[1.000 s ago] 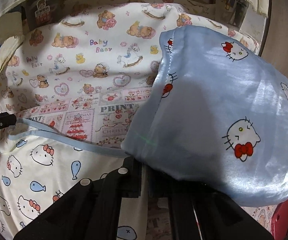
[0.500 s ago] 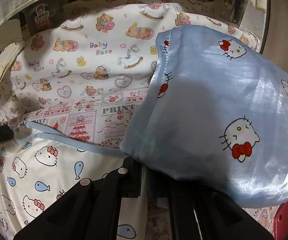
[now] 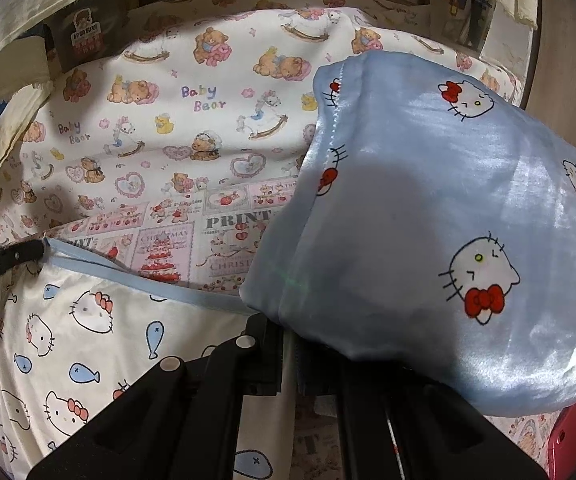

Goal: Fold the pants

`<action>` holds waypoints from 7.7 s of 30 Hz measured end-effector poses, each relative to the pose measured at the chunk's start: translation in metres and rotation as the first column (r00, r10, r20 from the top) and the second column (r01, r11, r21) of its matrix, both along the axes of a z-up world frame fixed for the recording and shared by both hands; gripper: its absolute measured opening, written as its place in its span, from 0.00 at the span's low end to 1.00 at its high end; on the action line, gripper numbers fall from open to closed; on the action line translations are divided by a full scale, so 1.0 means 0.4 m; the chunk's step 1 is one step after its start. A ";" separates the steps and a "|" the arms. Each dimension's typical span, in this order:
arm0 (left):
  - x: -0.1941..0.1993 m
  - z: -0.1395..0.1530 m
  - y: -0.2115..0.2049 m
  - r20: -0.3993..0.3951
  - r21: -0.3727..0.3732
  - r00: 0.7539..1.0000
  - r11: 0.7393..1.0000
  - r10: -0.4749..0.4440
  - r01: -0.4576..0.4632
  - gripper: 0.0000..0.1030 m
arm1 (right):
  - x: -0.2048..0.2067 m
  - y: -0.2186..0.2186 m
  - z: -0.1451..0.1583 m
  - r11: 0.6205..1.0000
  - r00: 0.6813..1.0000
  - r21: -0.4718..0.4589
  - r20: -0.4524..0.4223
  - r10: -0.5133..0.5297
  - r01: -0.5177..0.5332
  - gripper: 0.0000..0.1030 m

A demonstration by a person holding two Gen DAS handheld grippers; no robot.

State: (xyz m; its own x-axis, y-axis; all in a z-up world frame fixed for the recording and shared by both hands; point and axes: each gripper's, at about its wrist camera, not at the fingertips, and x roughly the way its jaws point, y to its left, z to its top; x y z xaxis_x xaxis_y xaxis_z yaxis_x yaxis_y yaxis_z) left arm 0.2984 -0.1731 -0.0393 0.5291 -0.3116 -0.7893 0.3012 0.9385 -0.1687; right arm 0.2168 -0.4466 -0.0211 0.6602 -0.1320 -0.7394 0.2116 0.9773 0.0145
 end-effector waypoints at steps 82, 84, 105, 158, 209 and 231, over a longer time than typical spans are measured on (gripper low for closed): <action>-1.110 -0.121 0.310 0.476 0.055 0.818 0.918 0.322 -0.393 0.53 | -0.947 0.425 -0.112 0.971 0.929 -0.224 0.333 0.161 -0.087 0.51; -1.107 -0.123 0.305 0.480 0.071 0.818 0.916 0.316 -0.395 0.53 | -0.941 0.429 -0.113 0.968 0.928 -0.234 0.331 0.169 -0.092 0.51; -1.162 -0.116 0.340 0.501 0.067 0.790 0.894 0.354 -0.443 0.55 | -0.975 0.348 -0.091 0.991 0.932 -0.130 0.357 0.059 -0.013 0.52; -1.267 -0.111 0.694 0.574 -0.112 0.594 0.772 0.564 -0.625 1.00 | -0.887 0.904 -0.144 0.734 0.667 -0.142 0.332 0.667 -0.664 0.36; -0.205 -0.061 0.852 -0.242 -0.319 0.903 0.850 0.354 -0.419 0.00 | -0.857 0.786 -0.006 0.841 0.711 -0.085 0.492 0.502 -0.535 0.09; -0.147 0.317 0.384 0.040 -0.245 0.983 0.955 0.179 -0.165 0.00 | -0.961 0.585 0.007 0.919 0.719 -0.060 0.604 0.344 -0.390 0.09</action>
